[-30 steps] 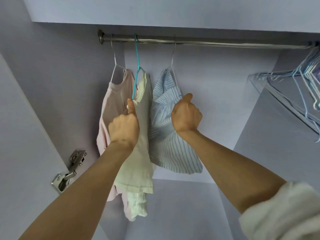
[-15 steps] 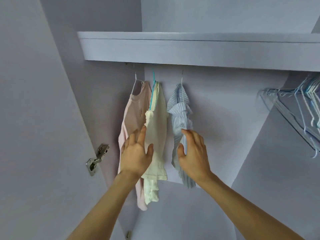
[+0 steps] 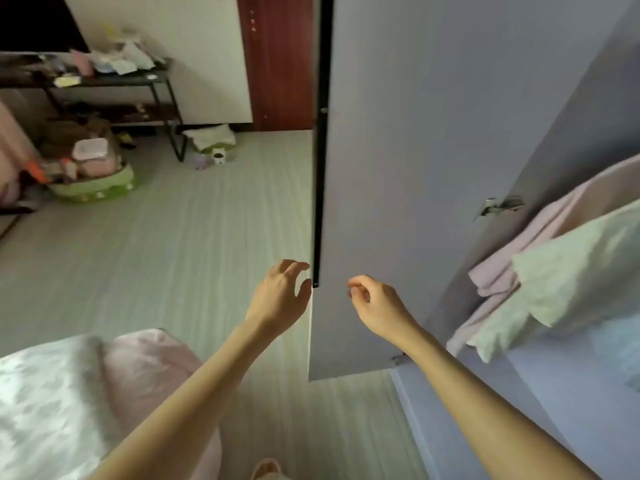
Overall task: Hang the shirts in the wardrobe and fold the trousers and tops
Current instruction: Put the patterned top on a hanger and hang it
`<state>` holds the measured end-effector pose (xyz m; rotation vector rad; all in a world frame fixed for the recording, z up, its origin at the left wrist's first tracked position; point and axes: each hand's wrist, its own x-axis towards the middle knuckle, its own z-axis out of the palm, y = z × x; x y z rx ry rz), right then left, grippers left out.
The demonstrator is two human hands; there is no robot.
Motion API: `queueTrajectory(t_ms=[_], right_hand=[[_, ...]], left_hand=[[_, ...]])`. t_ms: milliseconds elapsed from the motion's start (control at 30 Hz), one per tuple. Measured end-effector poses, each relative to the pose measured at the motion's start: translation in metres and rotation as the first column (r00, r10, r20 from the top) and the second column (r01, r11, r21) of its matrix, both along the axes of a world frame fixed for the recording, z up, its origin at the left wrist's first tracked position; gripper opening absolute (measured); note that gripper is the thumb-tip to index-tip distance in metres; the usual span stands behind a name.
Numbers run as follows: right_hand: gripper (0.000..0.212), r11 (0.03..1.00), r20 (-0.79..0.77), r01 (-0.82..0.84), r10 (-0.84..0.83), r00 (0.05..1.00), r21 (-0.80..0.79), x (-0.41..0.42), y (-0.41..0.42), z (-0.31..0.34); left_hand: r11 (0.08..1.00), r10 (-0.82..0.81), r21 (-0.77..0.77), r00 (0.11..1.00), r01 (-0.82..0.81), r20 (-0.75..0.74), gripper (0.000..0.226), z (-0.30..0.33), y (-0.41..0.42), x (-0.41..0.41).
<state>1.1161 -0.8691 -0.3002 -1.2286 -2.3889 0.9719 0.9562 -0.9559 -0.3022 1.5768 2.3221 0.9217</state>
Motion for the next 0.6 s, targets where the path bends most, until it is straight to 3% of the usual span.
queueTrajectory(t_ms=[133,267,500,600], right_hand=[[0.027,0.938,0.001,-0.324,0.327,0.945,-0.122,-0.093,-0.080,-0.023],[0.027,0.805,0.016,-0.568,0.579,0.815,-0.170,-0.196,-0.181,-0.037],[0.026,0.558,0.003,-0.805,0.822,0.569,-0.199,-0.375,-0.372,-0.056],[0.026,0.445,-0.018,-0.871,0.889,0.458,-0.210,-0.442,-0.456,-0.065]], left_hand=[[0.925,0.379,-0.051,0.925,-0.376,0.040,0.032,-0.017,-0.136,-0.074],[0.728,0.686,-0.051,0.726,-0.684,0.059,0.029,-0.028,-0.281,-0.136],[0.344,0.939,-0.116,0.339,-0.932,0.060,0.030,-0.045,-0.504,-0.240],[0.220,0.975,-0.176,0.222,-0.959,0.011,0.031,-0.055,-0.594,-0.290]])
